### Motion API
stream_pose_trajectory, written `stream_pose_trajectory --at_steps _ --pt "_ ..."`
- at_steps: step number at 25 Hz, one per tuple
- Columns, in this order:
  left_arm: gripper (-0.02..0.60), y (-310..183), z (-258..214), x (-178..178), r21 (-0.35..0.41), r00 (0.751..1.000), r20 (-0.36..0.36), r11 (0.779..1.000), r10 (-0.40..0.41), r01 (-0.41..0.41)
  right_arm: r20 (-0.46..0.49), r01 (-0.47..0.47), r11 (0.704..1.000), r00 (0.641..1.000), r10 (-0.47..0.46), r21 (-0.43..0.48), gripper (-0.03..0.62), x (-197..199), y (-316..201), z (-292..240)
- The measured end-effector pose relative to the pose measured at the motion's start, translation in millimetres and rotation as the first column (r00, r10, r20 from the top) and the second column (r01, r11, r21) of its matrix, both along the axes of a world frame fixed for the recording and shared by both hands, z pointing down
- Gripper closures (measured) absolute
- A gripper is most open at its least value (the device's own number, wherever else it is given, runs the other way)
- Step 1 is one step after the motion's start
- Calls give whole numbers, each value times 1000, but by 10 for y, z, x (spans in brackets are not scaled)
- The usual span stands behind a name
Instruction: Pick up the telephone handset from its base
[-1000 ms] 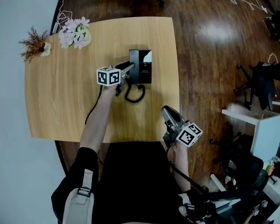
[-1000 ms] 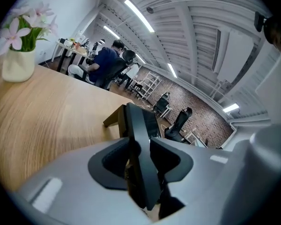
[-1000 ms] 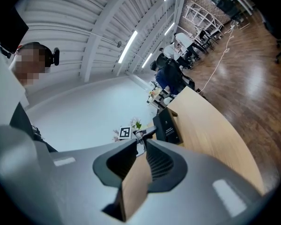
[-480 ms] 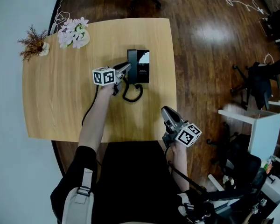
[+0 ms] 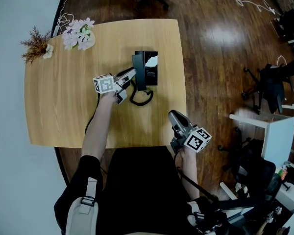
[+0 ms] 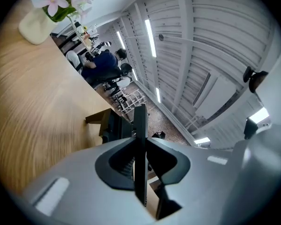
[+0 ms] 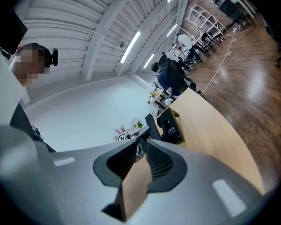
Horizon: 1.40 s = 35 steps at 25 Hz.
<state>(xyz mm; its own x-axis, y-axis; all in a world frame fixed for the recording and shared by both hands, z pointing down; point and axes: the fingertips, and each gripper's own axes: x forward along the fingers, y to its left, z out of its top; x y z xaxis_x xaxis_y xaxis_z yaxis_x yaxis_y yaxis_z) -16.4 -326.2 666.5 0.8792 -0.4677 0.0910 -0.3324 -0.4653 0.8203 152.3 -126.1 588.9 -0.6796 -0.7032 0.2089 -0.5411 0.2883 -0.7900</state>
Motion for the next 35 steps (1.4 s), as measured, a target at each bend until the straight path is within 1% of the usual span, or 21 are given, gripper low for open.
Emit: stream_pose_trajectory --at_steps 2,6,11,15,19,21,23,26,27,28,30,31,33,35 --pt "508 128 -141 -36 26 998 -57 1000 17 -15 -2 -3 1000 1000 3 6 539 4 1 -14" --pt "508 474 -568 -205 101 989 -143 995 40 -26 -8 -5 1000 1000 5 21 539 -18 11 -56" --pt "508 1004 -1085 -577 166 967 -254 986 17 27 -22 14 999 1000 -13 37 539 -169 21 -128" --pt "508 1458 -1305 -868 176 949 -314 981 -22 81 -34 38 998 999 -36 54 539 -384 94 -252" --pt "508 1865 -1432 -1160 164 916 -398 979 -43 117 -53 47 997 998 -44 61 539 -655 272 -332" --pt "508 2007 -1471 -1304 173 909 -413 976 -51 134 -64 38 997 997 -34 60 539 -755 414 -354" --pt "508 2125 -1529 -1377 183 897 -440 974 -38 131 -87 6 998 996 -2 56 539 -768 616 -395" --pt "508 2276 -1644 -1508 180 853 -521 978 8 101 -124 -41 998 991 46 38 539 -772 921 -381" --pt "508 2308 -1666 -1611 183 846 -533 977 6 108 -125 -38 999 991 42 32 539 -826 975 -337" --pt "508 2333 -1678 -1712 191 848 -530 974 -6 126 -121 -28 999 992 31 27 539 -891 1008 -288" --pt "508 2401 -1691 -1838 210 860 -509 964 -36 165 -107 -3 1000 994 6 27 539 -1000 1047 -226" --pt "508 2459 -1700 -1847 219 865 -500 959 -46 178 -99 6 999 995 -2 34 539 -1013 1067 -233" --pt "508 2660 -1707 -1687 235 868 -493 954 -49 188 -87 12 998 996 -6 66 539 -876 1182 -303" --pt "508 2956 -1695 -1364 254 866 -499 948 -42 192 -83 17 994 997 -7 112 539 -582 1415 -379"
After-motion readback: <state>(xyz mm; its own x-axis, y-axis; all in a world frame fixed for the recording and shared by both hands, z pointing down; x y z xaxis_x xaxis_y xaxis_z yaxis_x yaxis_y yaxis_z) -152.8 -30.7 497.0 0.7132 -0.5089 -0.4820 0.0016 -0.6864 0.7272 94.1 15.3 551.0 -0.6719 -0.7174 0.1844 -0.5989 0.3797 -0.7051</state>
